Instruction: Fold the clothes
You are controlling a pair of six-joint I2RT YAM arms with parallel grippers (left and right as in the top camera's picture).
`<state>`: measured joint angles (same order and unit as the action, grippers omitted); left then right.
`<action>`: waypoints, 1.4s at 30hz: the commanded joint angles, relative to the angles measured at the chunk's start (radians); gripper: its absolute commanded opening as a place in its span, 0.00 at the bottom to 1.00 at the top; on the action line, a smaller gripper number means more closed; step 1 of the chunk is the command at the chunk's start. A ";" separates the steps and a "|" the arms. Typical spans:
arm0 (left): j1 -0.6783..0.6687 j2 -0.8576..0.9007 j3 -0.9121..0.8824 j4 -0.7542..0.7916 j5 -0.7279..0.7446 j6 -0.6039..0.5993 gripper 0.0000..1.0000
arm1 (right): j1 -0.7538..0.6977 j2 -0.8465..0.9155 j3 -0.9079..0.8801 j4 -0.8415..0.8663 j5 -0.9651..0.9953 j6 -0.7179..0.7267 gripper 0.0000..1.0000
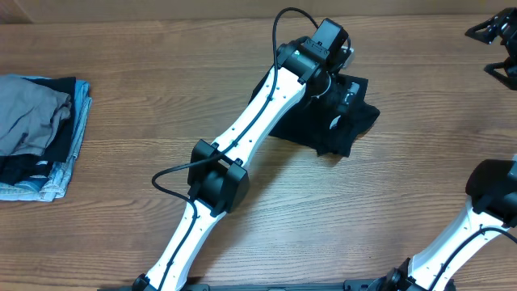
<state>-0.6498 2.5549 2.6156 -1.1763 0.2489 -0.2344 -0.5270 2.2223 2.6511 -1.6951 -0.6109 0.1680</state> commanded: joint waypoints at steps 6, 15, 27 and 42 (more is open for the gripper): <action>0.182 -0.055 0.064 -0.320 -0.089 -0.102 1.00 | 0.167 -0.020 -0.097 0.001 0.083 0.002 1.00; 0.356 -0.042 0.046 -0.317 0.162 0.093 1.00 | 0.202 -0.020 -0.183 0.010 0.077 0.050 1.00; 0.424 0.124 0.016 -0.300 0.432 0.281 1.00 | 0.216 -0.020 -0.183 0.001 0.002 0.092 1.00; 0.427 0.222 0.016 -0.269 0.563 0.378 1.00 | 0.272 -0.021 -0.183 0.001 -0.013 0.095 1.00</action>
<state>-0.2264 2.7163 2.6354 -1.4502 0.7113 0.1032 -0.2581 2.2215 2.4710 -1.6947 -0.6003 0.2592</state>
